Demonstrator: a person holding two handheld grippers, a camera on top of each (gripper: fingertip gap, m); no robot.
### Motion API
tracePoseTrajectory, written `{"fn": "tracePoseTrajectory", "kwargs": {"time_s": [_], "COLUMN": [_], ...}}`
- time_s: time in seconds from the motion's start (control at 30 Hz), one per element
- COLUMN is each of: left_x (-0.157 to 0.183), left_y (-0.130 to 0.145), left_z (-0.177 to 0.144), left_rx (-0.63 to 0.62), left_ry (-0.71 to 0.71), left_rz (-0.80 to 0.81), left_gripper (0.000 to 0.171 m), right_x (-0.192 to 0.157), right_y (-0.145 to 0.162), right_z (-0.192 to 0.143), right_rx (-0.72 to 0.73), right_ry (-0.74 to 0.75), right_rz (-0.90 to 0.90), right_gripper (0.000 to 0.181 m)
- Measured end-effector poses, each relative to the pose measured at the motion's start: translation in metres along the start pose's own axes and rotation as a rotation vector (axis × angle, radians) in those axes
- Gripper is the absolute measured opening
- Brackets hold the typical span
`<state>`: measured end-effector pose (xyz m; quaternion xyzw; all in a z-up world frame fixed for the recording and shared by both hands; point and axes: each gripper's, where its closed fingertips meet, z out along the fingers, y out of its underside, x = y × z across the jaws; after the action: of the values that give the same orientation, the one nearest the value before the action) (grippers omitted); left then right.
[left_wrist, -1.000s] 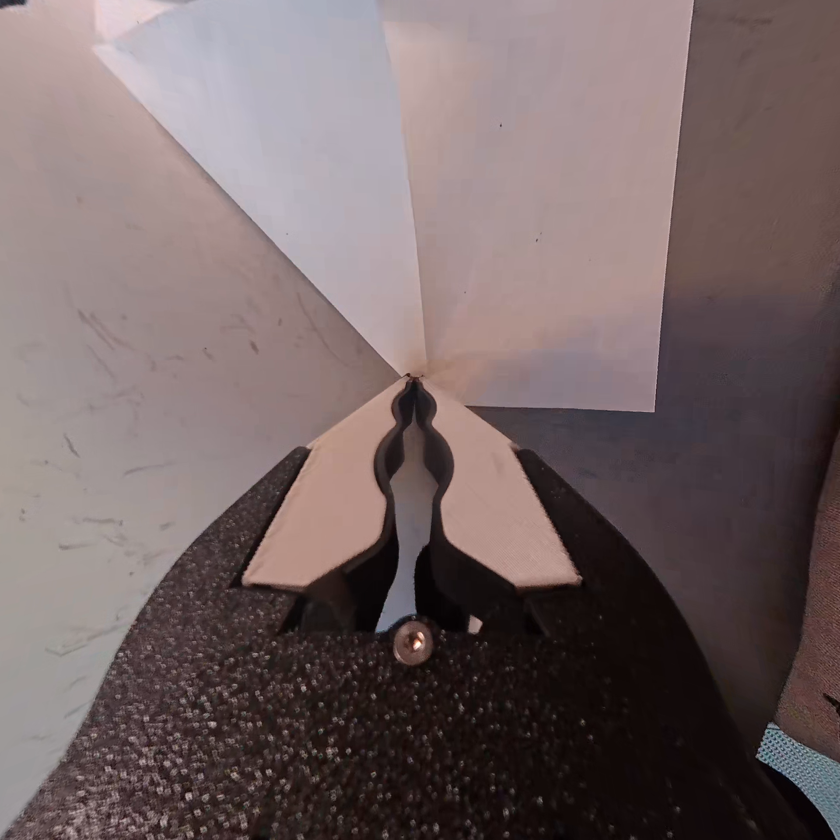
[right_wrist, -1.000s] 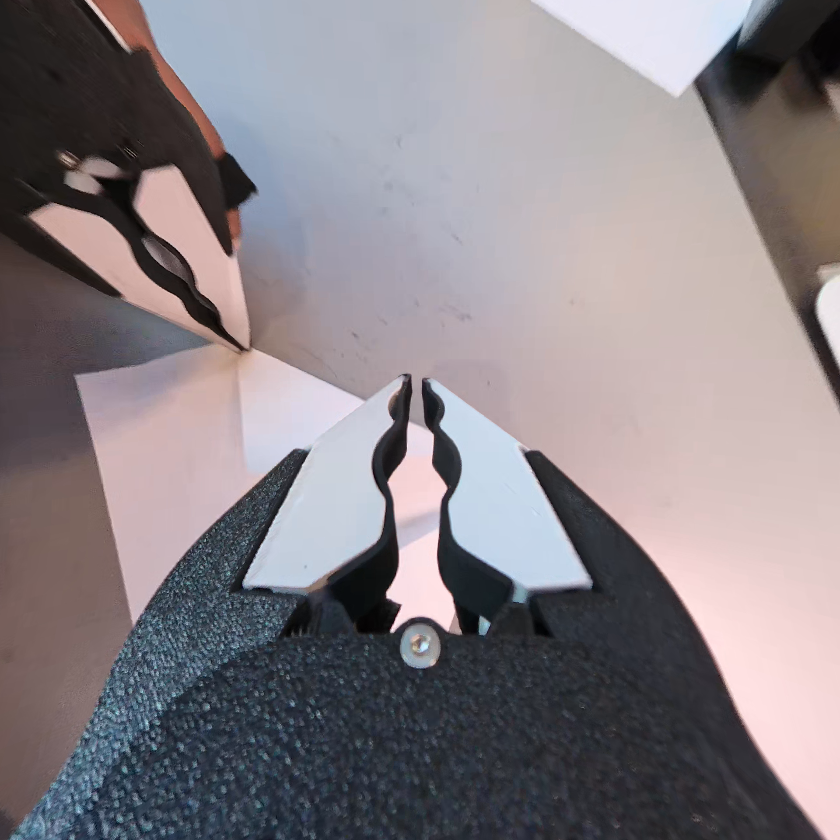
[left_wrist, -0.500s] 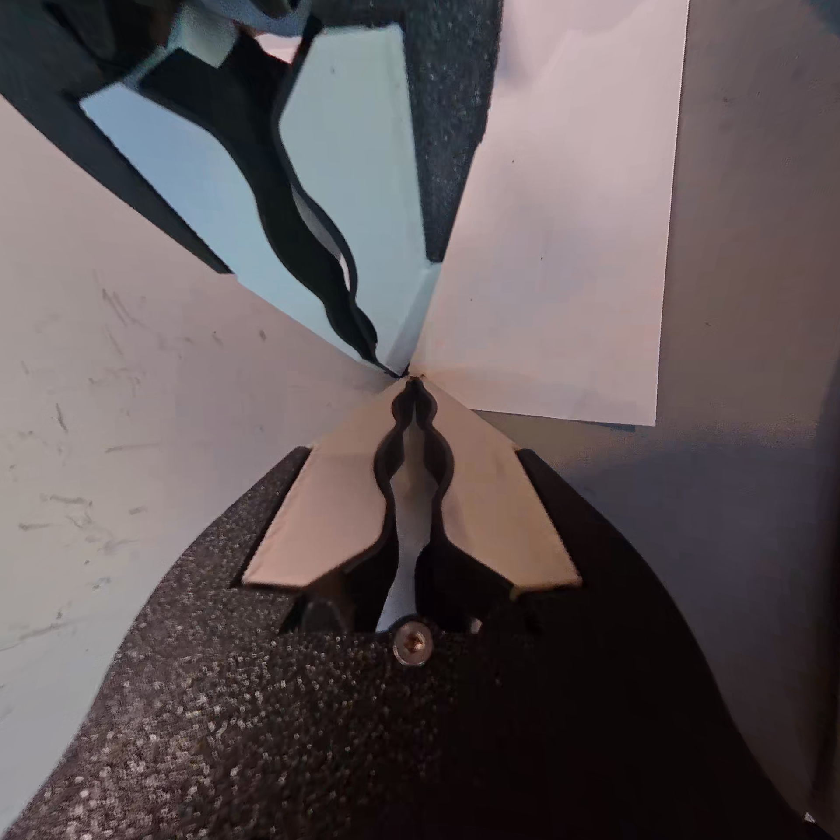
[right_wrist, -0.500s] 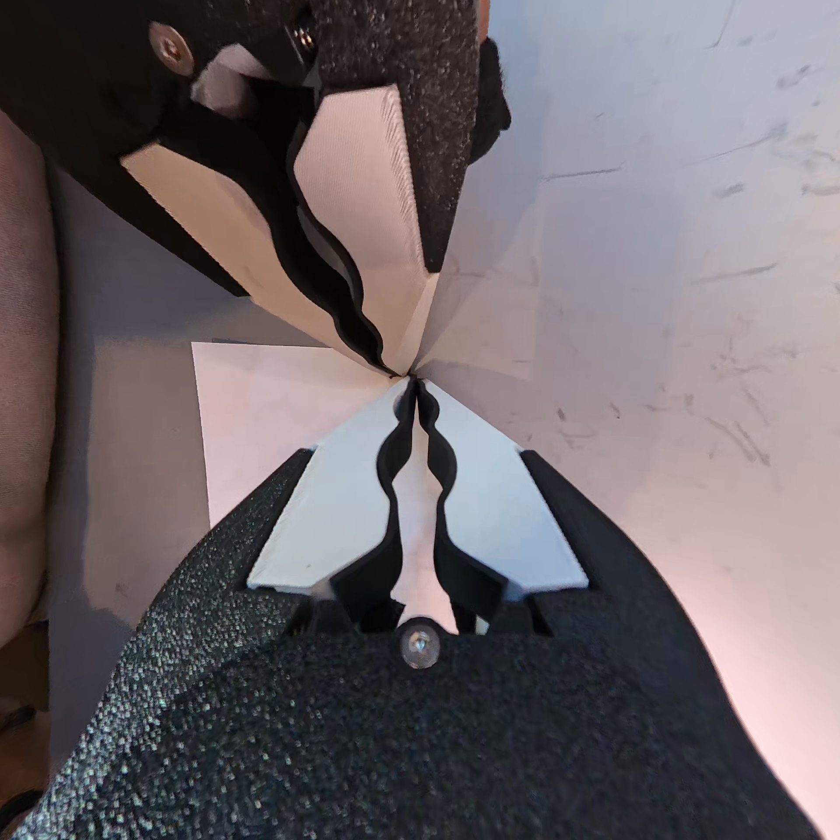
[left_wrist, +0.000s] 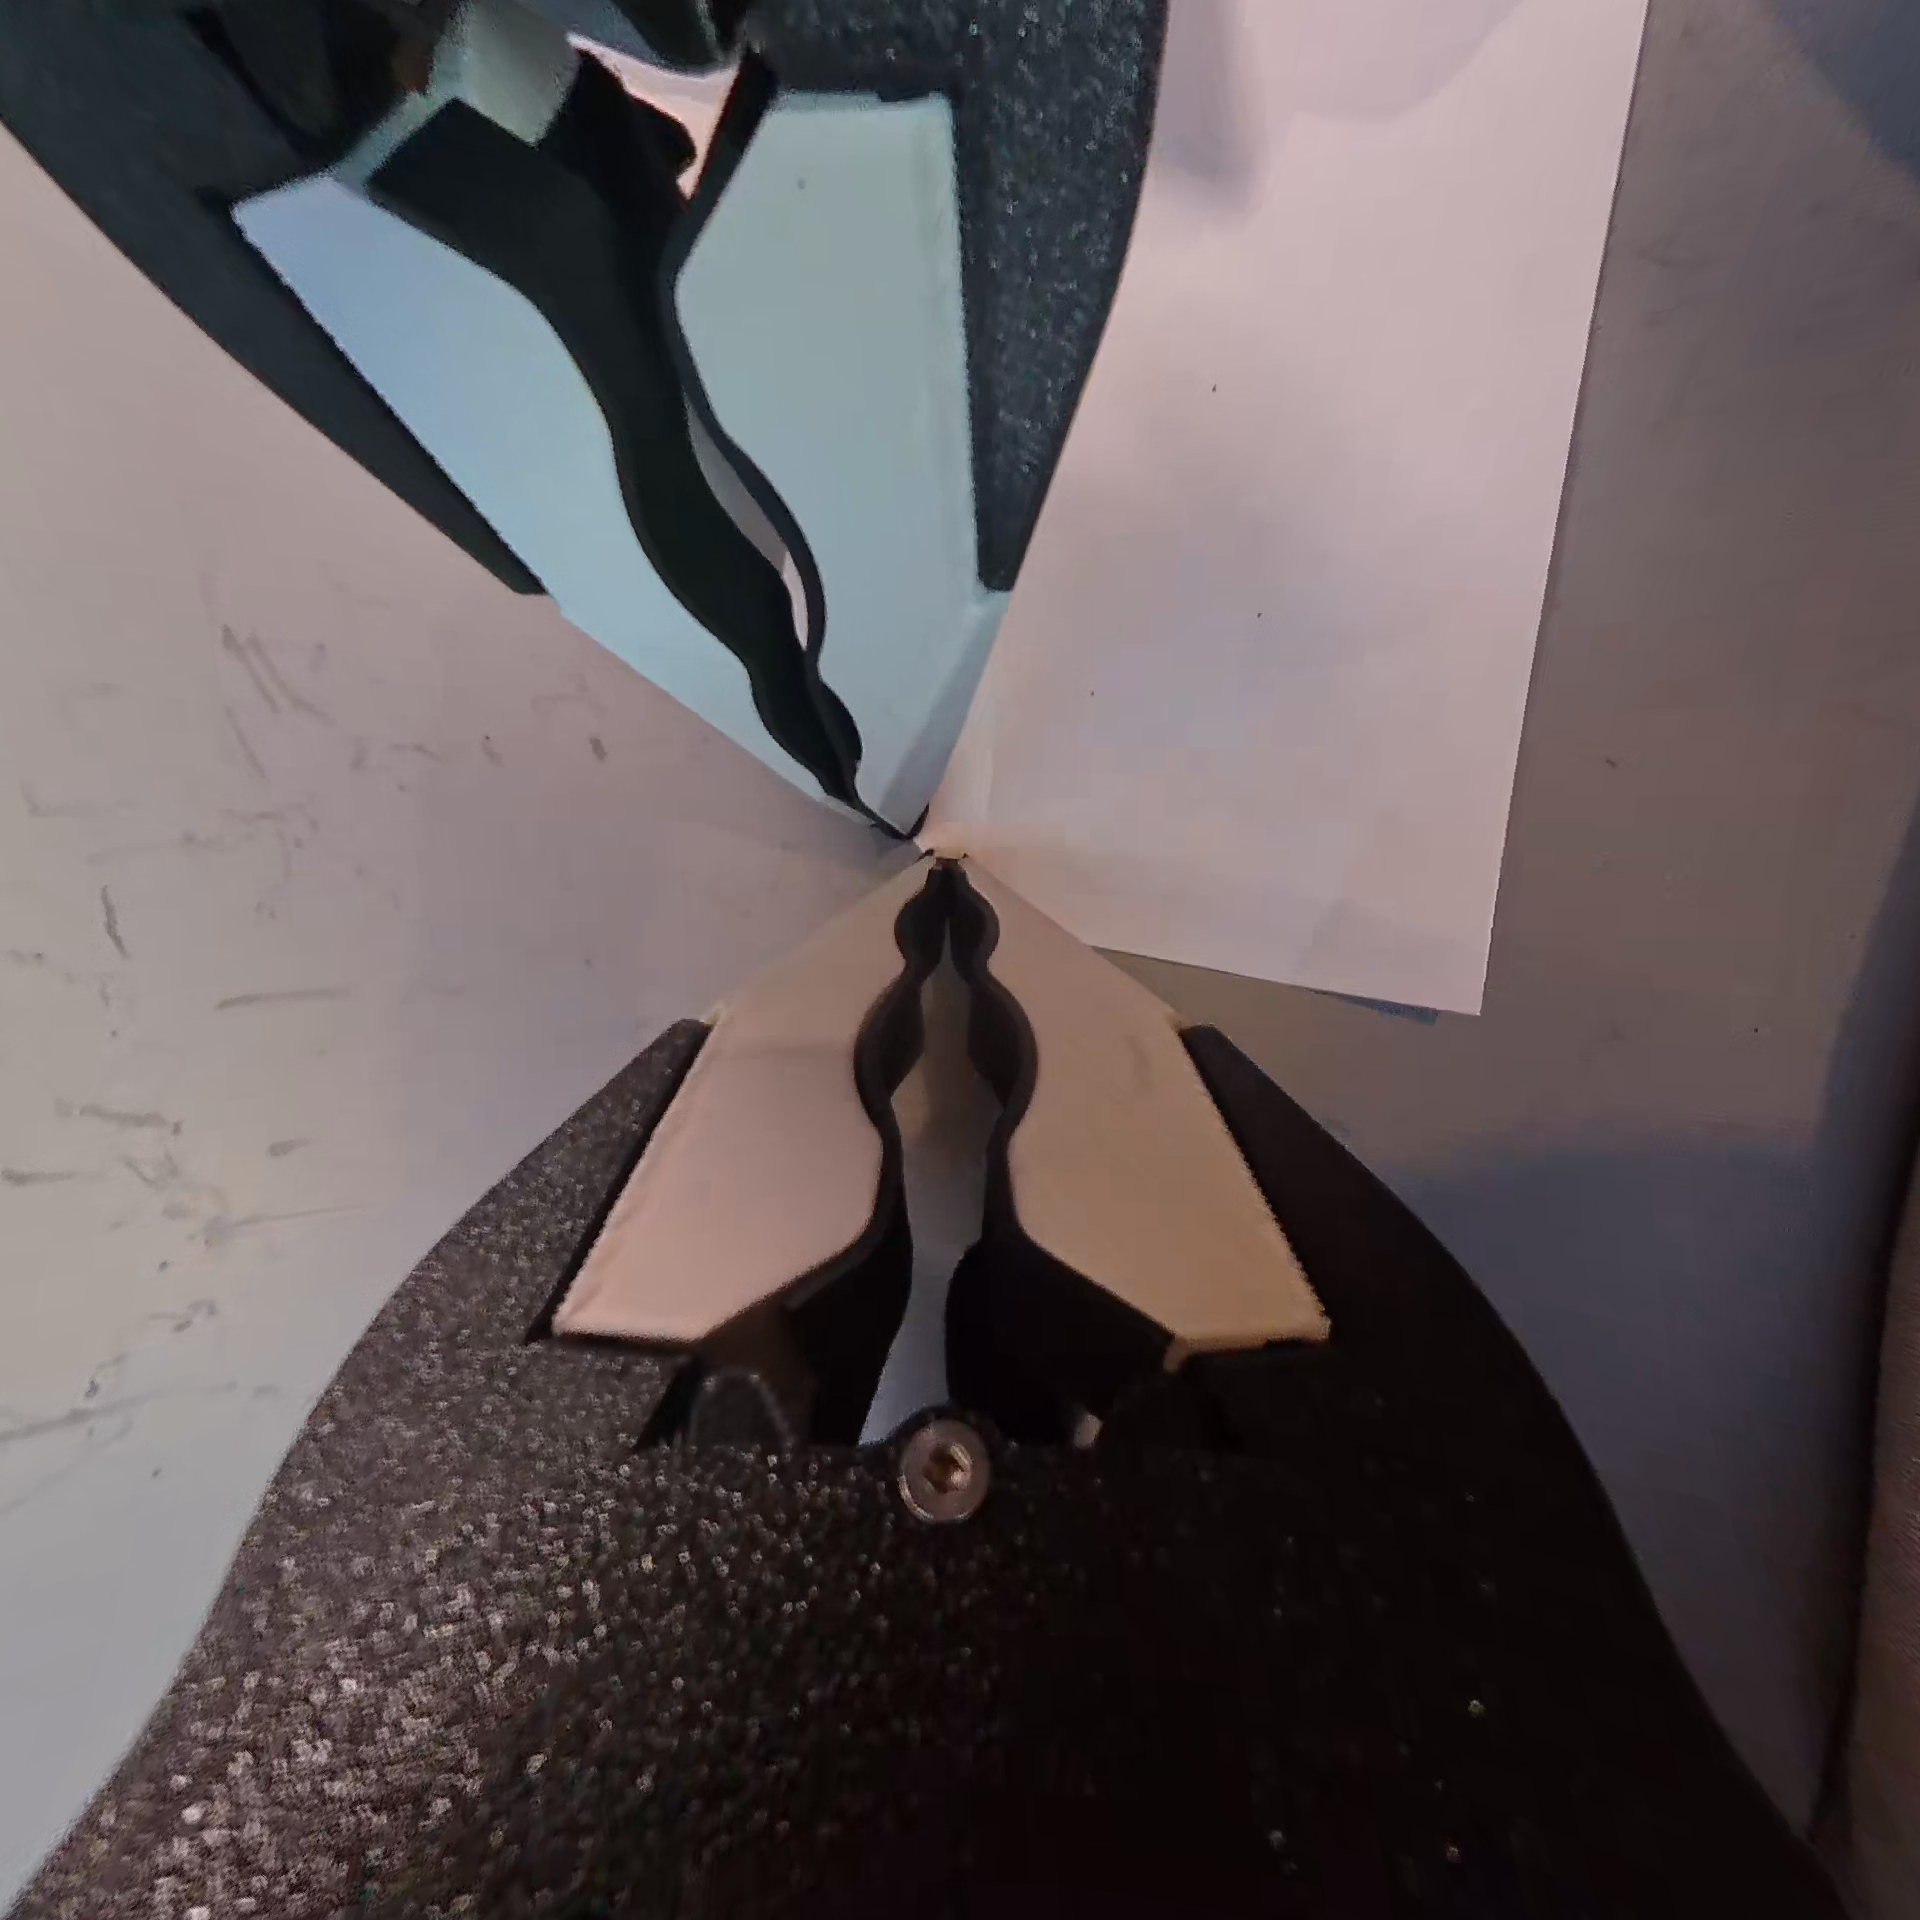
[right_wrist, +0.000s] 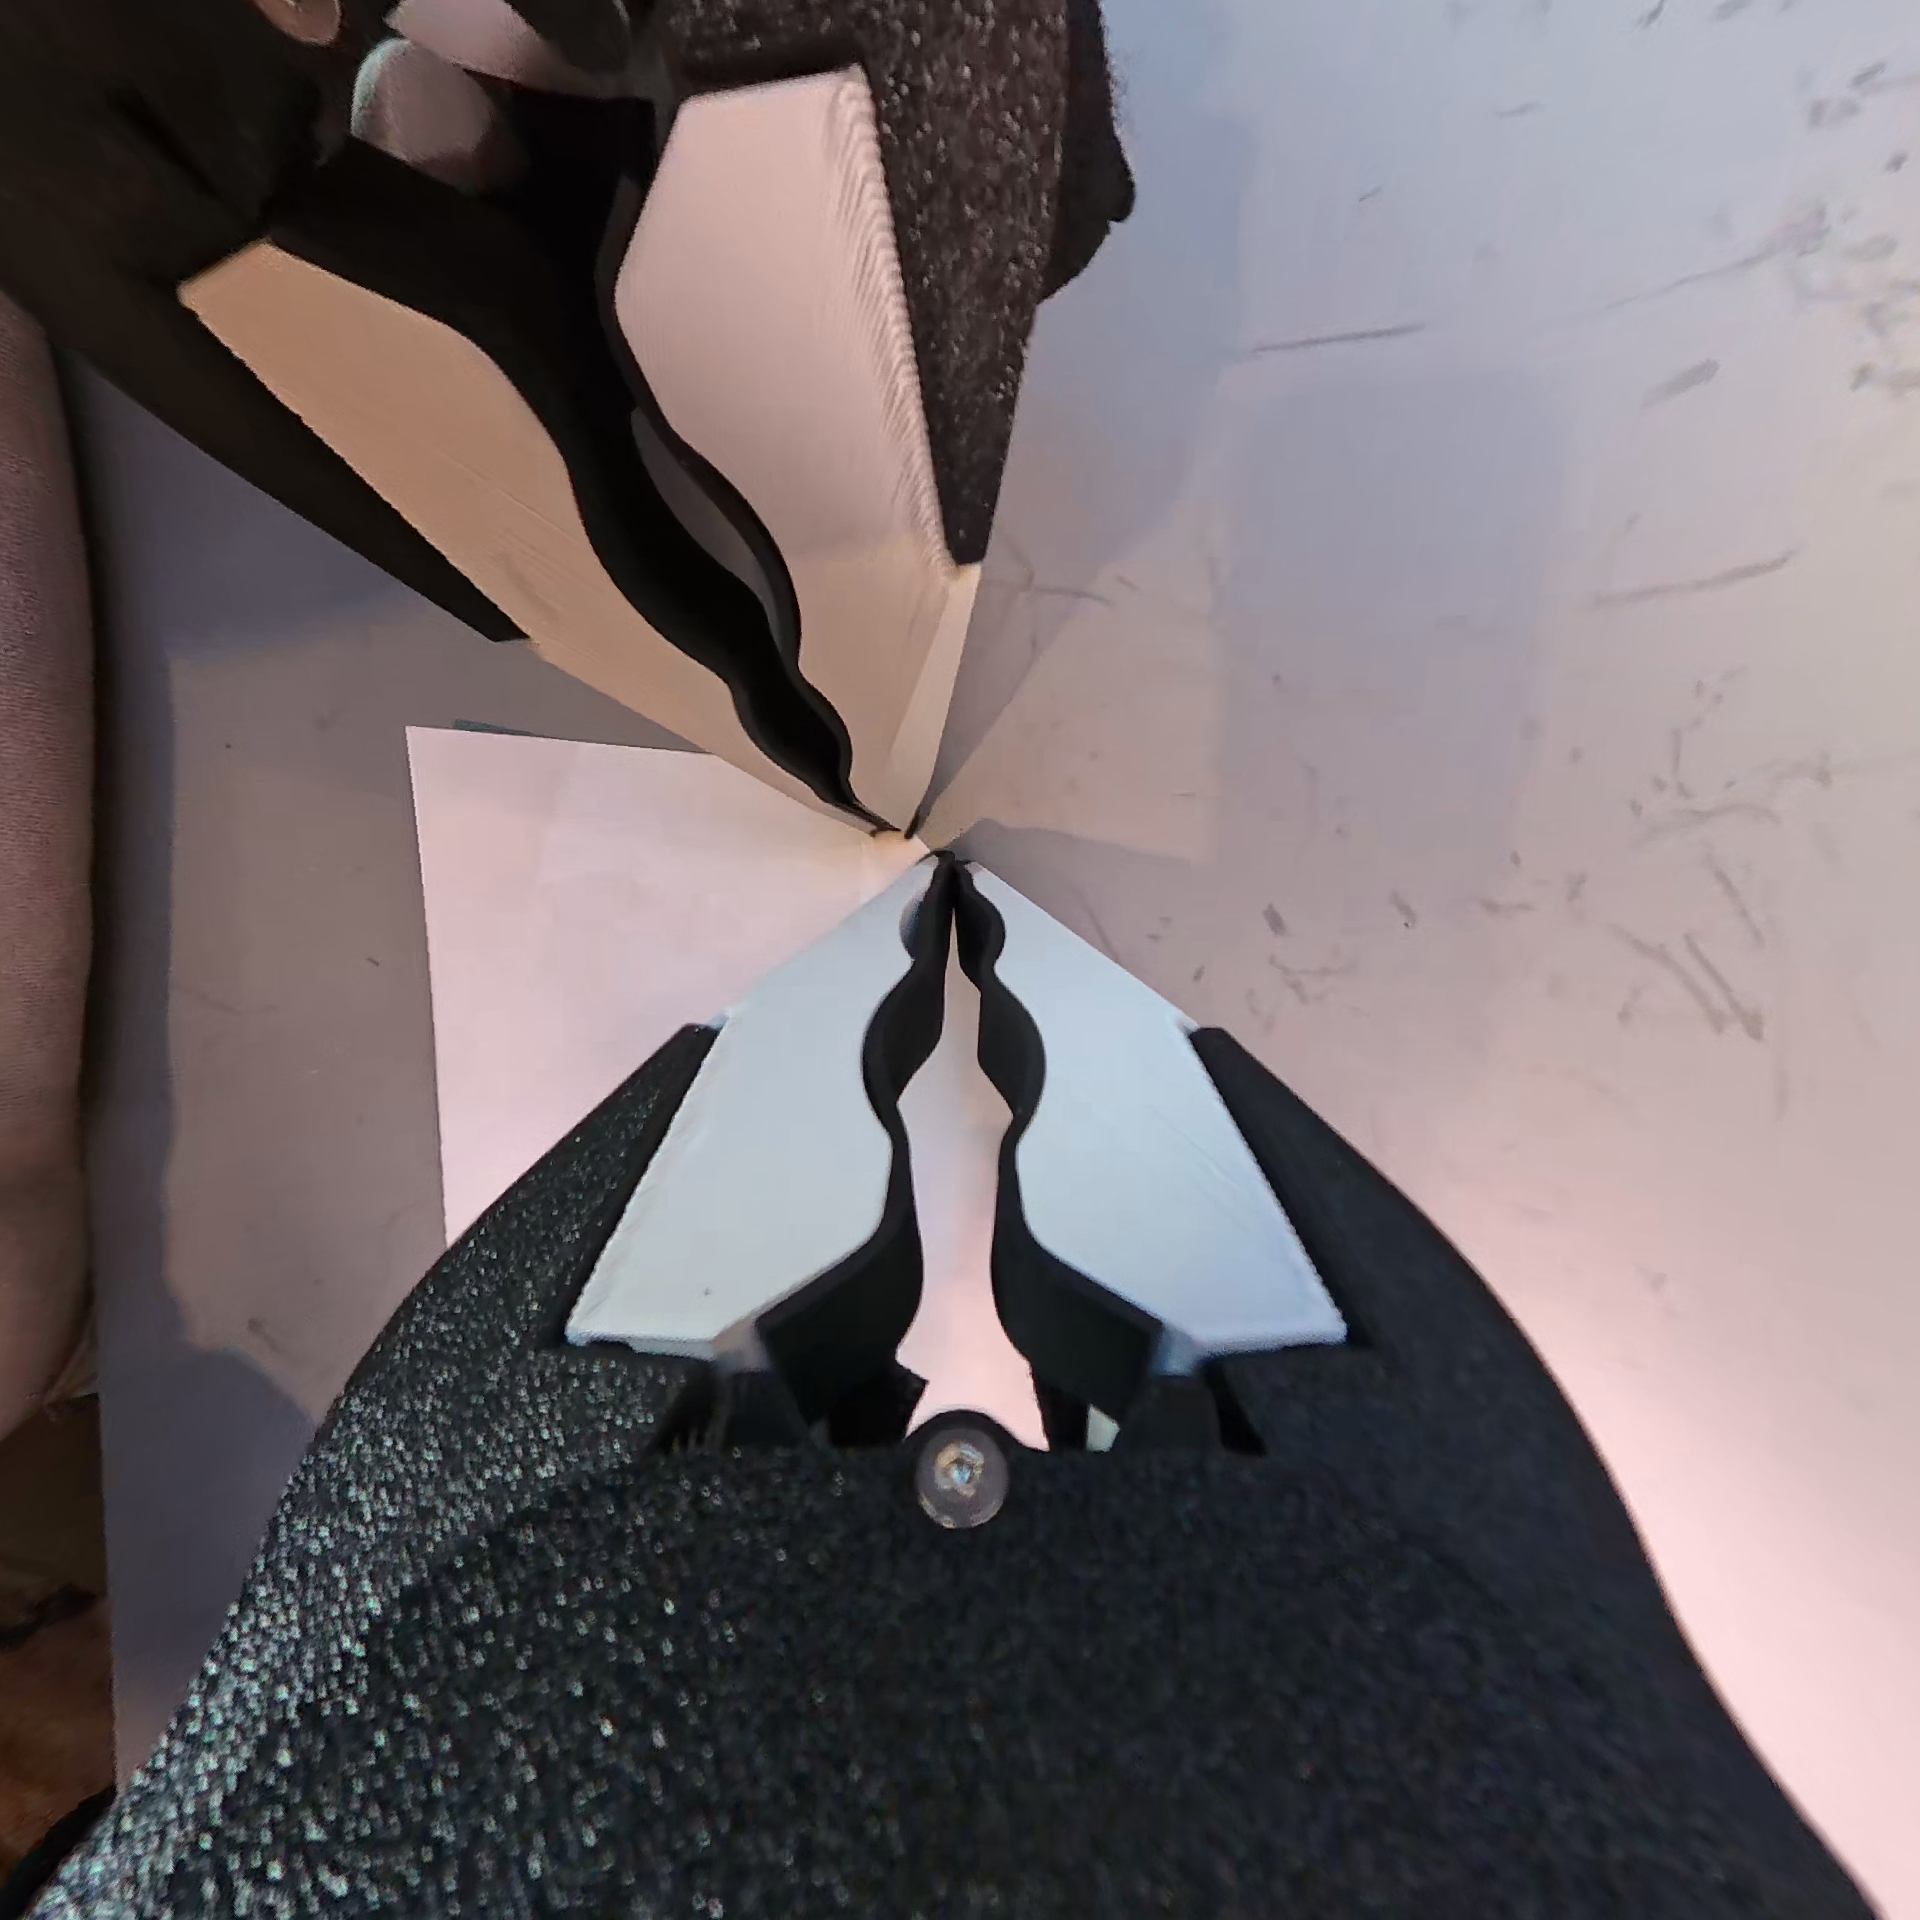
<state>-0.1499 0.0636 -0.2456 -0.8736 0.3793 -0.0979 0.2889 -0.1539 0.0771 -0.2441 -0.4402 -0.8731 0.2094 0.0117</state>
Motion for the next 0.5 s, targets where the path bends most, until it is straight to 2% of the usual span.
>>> {"fn": "tracePoseTrajectory", "kwargs": {"time_s": [0.03,0.5], "left_x": [0.0,0.0], "left_y": [0.0,0.0], "left_z": [0.0,0.0], "left_rx": [0.003,0.01], "left_ry": [0.001,-0.01], "left_rz": [-0.005,-0.052], "left_gripper": [0.0,0.0], "right_x": [0.001,0.012], "right_y": [0.001,0.021], "right_z": [-0.001,-0.011], "right_rx": [0.001,-0.016], "right_ry": [0.0,0.041], "right_rz": [0.004,0.028], "right_gripper": [0.0,0.0]}}
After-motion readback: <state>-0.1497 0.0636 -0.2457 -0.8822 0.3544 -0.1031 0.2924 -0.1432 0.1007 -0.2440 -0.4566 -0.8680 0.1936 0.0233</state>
